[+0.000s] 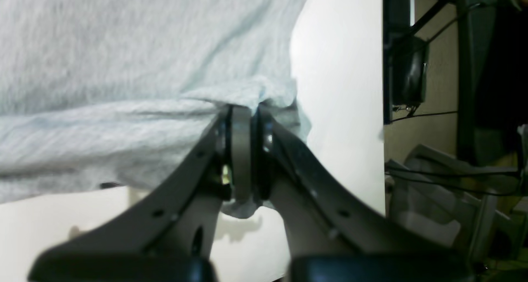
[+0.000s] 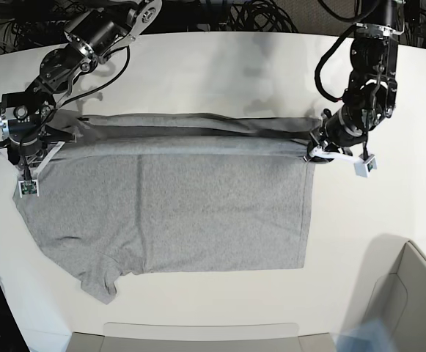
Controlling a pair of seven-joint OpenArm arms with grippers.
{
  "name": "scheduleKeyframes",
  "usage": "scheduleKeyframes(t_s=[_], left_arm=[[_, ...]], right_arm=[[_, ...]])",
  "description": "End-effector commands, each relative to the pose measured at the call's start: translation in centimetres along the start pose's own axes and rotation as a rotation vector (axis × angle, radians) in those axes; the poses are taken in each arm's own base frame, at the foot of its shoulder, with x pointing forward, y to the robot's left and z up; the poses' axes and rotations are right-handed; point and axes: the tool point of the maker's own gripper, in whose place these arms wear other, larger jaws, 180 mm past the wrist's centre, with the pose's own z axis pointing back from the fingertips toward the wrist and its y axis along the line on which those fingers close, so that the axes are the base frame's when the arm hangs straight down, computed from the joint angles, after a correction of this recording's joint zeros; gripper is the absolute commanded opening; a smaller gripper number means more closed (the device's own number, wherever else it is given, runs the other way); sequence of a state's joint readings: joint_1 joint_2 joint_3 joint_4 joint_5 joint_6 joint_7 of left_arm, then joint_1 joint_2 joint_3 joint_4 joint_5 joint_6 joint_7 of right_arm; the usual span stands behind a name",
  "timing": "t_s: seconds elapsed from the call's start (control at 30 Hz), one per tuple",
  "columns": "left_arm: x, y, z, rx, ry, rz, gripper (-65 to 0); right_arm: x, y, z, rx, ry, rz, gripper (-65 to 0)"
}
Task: Fold the T-shirt properly
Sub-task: 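Lift the collar edge with both grippers and fold it over the shirt, then lower the folded edge onto the shirt and release with both grippers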
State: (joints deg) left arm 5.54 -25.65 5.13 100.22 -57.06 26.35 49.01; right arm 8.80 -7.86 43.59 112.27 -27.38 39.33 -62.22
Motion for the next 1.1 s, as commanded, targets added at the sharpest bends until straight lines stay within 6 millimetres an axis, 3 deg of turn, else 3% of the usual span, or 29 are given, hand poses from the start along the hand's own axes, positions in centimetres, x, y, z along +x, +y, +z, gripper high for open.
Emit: scheduleKeyframes(t_s=[0.0, 0.13, 0.3, 0.53, 0.7, 1.07], left_arm=[[1.2, -0.8, 0.4, -0.014, -0.019, 0.016, -65.0], [2.2, -1.2, 0.0, -0.02, -0.031, 0.017, -65.0], [1.4, -1.6, -2.2, 0.002, 0.03, -0.003, -65.0], [2.1, -1.9, -2.3, 0.0, 0.015, -0.004, -65.0], [3.8, -3.2, -2.6, -0.019, -0.011, -0.009, -65.0], [4.6, -1.4, -3.9, 0.033, 0.001, 0.032, -65.0]], right_arm=[[1.9, -0.7, 0.4, -0.016, -0.072, 0.006, -65.0], [3.8, 0.1, 0.1, 0.009, -0.18, 0.009, -65.0], [4.5, 1.7, -1.4, 0.072, -0.233, 0.006, -65.0], [5.6, 2.6, -1.8, 0.123, -0.289, -0.017, -65.0], [5.6, 2.9, -3.0, 0.177, -0.294, -0.019, -65.0], [7.1, 4.4, -5.1, 0.264, -0.398, -0.056, -65.0]])
